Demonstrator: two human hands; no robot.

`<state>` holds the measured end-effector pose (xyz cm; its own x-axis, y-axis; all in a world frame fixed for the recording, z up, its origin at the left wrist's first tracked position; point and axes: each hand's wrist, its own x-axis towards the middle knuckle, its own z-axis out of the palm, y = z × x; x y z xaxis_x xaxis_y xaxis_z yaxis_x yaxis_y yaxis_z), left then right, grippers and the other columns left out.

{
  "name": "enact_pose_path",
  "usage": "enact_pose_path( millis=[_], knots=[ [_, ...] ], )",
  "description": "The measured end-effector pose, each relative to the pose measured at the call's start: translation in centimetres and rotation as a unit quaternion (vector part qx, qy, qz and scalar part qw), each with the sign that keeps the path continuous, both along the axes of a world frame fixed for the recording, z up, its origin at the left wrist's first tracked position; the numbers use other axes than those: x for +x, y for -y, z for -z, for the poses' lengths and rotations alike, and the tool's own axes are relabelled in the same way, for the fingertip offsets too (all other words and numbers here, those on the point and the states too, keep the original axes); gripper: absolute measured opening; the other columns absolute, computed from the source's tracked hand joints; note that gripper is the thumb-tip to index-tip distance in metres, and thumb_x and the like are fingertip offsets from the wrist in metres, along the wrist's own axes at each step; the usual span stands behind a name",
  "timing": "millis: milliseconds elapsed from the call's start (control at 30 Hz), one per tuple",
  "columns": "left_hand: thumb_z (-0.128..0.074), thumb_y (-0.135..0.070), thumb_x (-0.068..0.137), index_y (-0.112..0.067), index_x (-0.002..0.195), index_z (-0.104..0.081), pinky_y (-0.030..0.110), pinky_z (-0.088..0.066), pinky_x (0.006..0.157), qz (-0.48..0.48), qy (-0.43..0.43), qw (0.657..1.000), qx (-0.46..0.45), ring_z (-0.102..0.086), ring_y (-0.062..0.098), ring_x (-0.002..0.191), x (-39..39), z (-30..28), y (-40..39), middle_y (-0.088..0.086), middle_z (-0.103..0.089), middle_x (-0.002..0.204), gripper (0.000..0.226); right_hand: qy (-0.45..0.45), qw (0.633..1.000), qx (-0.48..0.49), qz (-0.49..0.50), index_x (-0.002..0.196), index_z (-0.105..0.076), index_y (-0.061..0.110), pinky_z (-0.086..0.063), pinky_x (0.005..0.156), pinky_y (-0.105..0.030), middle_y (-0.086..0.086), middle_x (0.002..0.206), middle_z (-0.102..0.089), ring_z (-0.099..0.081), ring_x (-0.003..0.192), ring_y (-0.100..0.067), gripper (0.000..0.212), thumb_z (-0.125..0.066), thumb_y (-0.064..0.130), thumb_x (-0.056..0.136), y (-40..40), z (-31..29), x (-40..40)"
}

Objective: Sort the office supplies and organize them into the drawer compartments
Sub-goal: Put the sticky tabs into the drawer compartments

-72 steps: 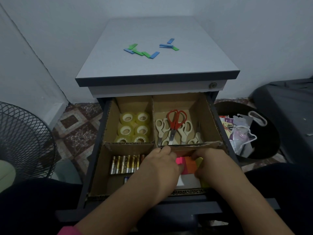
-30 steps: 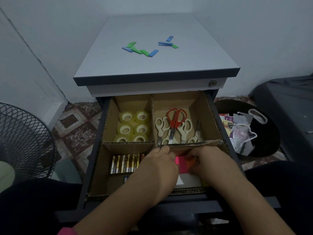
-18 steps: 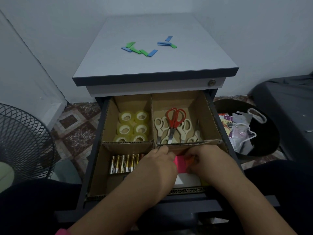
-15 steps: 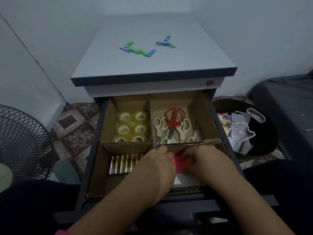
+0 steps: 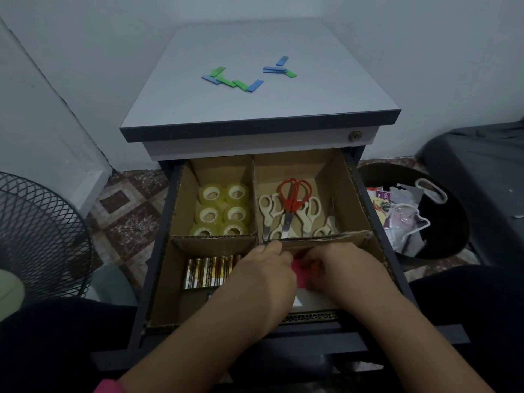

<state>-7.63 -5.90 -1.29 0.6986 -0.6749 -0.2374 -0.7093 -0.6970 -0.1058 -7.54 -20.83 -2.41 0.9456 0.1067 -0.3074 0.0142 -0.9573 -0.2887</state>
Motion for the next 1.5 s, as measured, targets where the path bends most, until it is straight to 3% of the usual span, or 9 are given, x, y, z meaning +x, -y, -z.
enact_pose_path(
  millis=[200,333,467,700,900,1067,1200,1367,1500],
  knots=[
    [-0.05,-0.008,0.093,-0.028,0.137,-0.049,0.03,-0.034,0.104,-0.001,-0.096,0.995,0.013,-0.033,0.017,0.124,2.3,-2.2,-0.9,-0.006,-0.044,0.132,0.049,0.028,1.0,0.011,-0.01,0.11,-0.065,0.042,-0.049,0.072,-0.024,0.01,0.099,-0.067,-0.062,0.093,-0.012,0.026,-0.064,0.044,0.083,0.2,-0.3,0.0],
    [-0.046,-0.011,0.093,-0.034,0.111,-0.055,0.023,-0.032,0.092,-0.053,-0.099,0.983,-0.147,-0.038,0.012,0.111,1.4,-2.4,-2.6,-0.008,-0.043,0.117,0.031,0.038,0.999,0.006,-0.025,0.109,-0.064,0.044,-0.048,0.07,-0.024,0.01,0.099,-0.066,-0.062,0.093,-0.012,0.027,-0.064,0.043,0.082,0.1,-0.1,0.0],
    [-0.039,-0.024,0.096,-0.031,0.099,-0.039,0.019,-0.027,0.089,-0.045,-0.076,0.973,-0.214,-0.036,0.009,0.096,1.0,-2.2,-2.6,-0.011,-0.043,0.1,0.008,0.056,0.997,0.001,-0.045,0.107,-0.064,0.045,-0.049,0.069,-0.025,0.009,0.097,-0.067,-0.063,0.092,-0.012,0.026,-0.064,0.041,0.081,0.0,0.1,0.2],
    [-0.039,-0.025,0.096,-0.029,0.109,-0.044,0.019,-0.014,0.071,-0.045,-0.05,0.982,-0.179,-0.031,0.01,0.096,0.9,-1.8,-2.3,-0.009,-0.039,0.101,0.014,0.072,0.996,-0.013,-0.056,0.101,-0.067,0.036,-0.043,0.061,-0.024,0.006,0.088,-0.064,-0.062,0.085,-0.016,0.02,-0.065,0.042,0.081,-0.3,0.1,0.6],
    [-0.041,-0.017,0.092,-0.029,0.105,-0.044,0.019,-0.016,0.076,-0.049,-0.057,0.983,-0.165,-0.027,0.011,0.094,1.0,-1.5,-2.2,-0.007,-0.039,0.103,0.018,0.071,0.995,-0.011,-0.067,0.098,-0.068,0.032,-0.038,0.058,-0.024,0.005,0.085,-0.063,-0.06,0.082,-0.017,0.02,-0.064,0.044,0.082,-0.4,-0.4,1.0],
    [-0.042,-0.013,0.089,-0.03,0.097,-0.04,0.022,-0.028,0.085,-0.074,-0.116,0.974,-0.181,-0.032,0.013,0.103,1.5,-2.0,-2.2,-0.007,-0.044,0.105,0.019,0.086,0.993,-0.016,-0.08,0.095,-0.067,0.036,-0.034,0.054,-0.023,0.008,0.082,-0.058,-0.054,0.076,-0.015,0.016,-0.064,0.044,0.082,-0.3,-0.5,1.0],
    [-0.042,-0.015,0.091,-0.029,0.1,-0.04,0.022,-0.025,0.082,-0.063,-0.1,0.976,-0.181,-0.032,0.013,0.102,1.4,-2.0,-2.2,-0.007,-0.042,0.104,0.017,0.097,0.992,-0.018,-0.083,0.095,-0.066,0.036,-0.033,0.053,-0.023,0.009,0.076,-0.053,-0.054,0.075,-0.014,0.017,-0.062,0.048,0.082,-0.4,-0.3,0.8],
    [-0.04,-0.028,0.094,-0.03,0.109,-0.044,0.02,-0.019,0.08,-0.041,-0.057,0.986,-0.153,-0.033,0.015,0.105,1.1,-1.6,-2.1,-0.009,-0.038,0.103,0.015,0.097,0.991,-0.022,-0.086,0.096,-0.067,0.034,-0.038,0.061,-0.024,0.006,0.089,-0.064,-0.062,0.087,-0.017,0.024,-0.064,0.05,0.078,-0.7,-0.1,0.8],
    [-0.035,-0.027,0.097,-0.027,0.115,-0.046,0.019,-0.009,0.068,-0.02,-0.032,0.992,-0.117,-0.034,0.018,0.106,0.7,-1.8,-1.6,-0.004,-0.042,0.108,0.02,0.097,0.991,-0.023,-0.091,0.097,-0.066,0.033,-0.037,0.063,-0.025,0.005,0.093,-0.065,-0.062,0.09,-0.018,0.025,-0.063,0.049,0.079,-0.7,0.1,0.8]
  ],
)
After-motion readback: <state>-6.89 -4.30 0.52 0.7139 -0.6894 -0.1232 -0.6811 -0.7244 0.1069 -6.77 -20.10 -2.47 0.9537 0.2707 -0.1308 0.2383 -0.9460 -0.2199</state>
